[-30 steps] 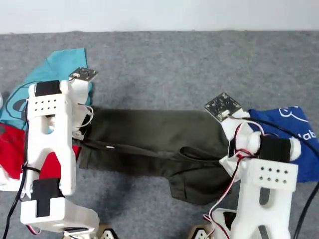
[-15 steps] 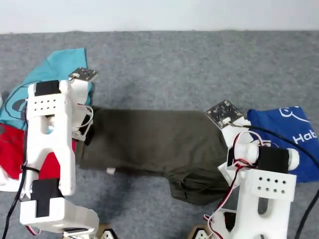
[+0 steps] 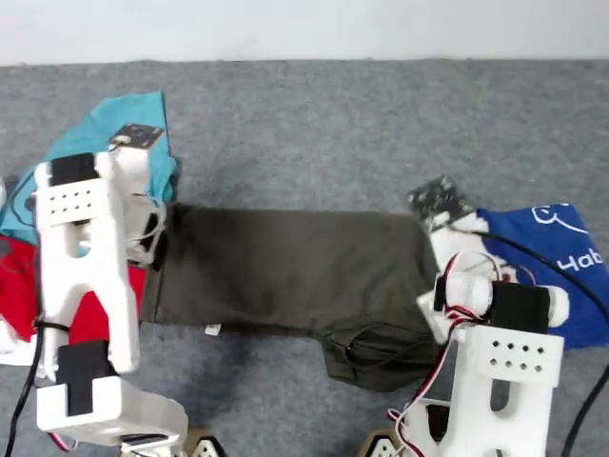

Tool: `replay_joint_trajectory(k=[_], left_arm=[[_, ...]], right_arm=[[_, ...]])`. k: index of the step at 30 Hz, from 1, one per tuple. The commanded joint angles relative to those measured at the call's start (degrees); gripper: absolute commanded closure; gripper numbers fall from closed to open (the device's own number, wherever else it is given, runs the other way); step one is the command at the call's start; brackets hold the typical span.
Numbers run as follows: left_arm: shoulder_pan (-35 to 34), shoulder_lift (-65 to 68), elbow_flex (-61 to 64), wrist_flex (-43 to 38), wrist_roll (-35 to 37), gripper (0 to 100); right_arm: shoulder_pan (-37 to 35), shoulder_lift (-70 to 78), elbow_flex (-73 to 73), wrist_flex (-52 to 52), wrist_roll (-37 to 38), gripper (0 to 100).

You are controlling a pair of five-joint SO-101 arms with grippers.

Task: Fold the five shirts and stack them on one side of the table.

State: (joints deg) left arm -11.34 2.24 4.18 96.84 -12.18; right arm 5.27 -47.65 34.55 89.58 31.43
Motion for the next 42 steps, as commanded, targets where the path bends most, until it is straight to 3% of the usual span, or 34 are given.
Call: replay_joint_trajectory(k=[1,6,13,18,24,31,38,42], left_arm=[[6.6,-1.6,-3.6,-3.9,4.9,89],[10.1,4.9,-6.7,-3.7,6.8,89],[13.6,15.4,-6.8,-0.5,6.6,89],[16.7,18.9,-7.4,-0.6,1.7,89],[16.0,22.5,-7.3,-5.1,0.6,89],[15.9,28.4,-7.3,-7.6,0.5,89],[16.1,26.9,-9.2,-9.3,0.6,89],[15.9,26.9,-9.0,-12.5,0.6,89]], right_arm=[[0.6,5.0,-2.6,-4.2,-3.7,82.0],[0.1,11.9,-9.4,0.5,-4.4,82.3],[3.0,9.2,-8.7,6.7,15.4,82.4],[6.3,5.8,-4.1,6.3,31.6,82.4],[7.3,3.5,3.7,1.3,39.3,82.4],[5.4,3.0,8.6,1.6,41.5,97.9],[2.1,3.0,14.4,-2.3,41.5,88.8],[1.9,3.4,17.6,-8.8,41.7,88.4]])
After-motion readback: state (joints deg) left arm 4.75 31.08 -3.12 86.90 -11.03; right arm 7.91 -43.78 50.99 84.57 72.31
